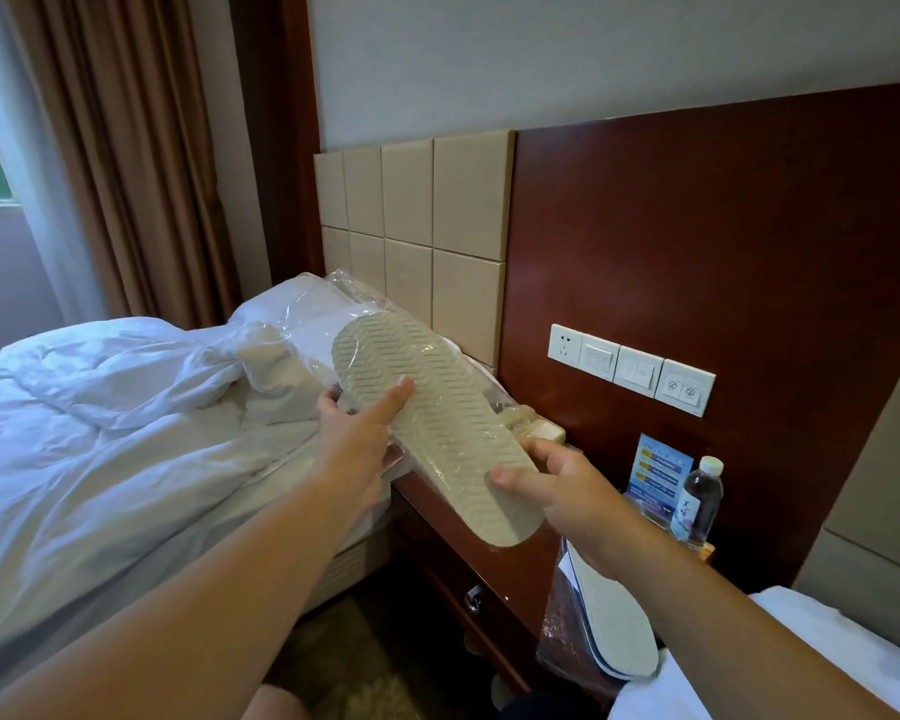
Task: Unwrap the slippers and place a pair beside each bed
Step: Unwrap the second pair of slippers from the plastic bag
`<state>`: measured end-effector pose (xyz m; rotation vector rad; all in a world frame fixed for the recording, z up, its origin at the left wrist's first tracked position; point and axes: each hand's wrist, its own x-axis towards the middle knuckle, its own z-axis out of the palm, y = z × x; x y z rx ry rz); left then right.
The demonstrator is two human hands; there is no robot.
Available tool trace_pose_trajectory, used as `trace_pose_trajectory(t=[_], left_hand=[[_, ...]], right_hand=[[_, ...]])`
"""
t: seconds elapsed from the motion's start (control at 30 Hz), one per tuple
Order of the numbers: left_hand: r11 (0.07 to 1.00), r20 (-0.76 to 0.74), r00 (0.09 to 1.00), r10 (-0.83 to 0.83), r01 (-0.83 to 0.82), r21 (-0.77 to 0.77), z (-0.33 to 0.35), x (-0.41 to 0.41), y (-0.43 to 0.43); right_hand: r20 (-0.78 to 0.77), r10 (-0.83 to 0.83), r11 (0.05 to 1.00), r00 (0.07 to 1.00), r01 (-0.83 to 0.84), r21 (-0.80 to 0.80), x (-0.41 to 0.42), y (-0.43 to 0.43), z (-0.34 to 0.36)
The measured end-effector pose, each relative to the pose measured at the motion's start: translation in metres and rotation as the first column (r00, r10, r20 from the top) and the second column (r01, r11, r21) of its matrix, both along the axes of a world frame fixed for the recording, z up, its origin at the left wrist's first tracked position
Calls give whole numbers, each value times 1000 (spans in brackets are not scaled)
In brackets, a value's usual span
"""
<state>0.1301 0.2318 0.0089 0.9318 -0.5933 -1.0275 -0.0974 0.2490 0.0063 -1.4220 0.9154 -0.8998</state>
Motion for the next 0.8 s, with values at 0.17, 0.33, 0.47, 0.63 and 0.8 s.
trace_pose_trajectory(t=[0.17,0.33,0.47,0.63,0.8], left_hand=[[999,3,999,-34,34,-31,2,-7,3],[973,-1,973,-230,230,19,-8,-10,7],[906,10,907,-421,420,56,-27,-23,12],[928,18,929,-370,369,57,-26,-15,8],[927,57,927,-371,366,84,-21,-5,7]], right_hand=[[-51,13,998,999,-16,-67,7,2,0],[178,-6,988,984,-22,154,6,-3,-1],[234,-6,983,972,-37,179,9,0,-2],[287,103,972,952,-158,176,2,2,-3],[303,167,963,938,-221,153,-6,2,-2]])
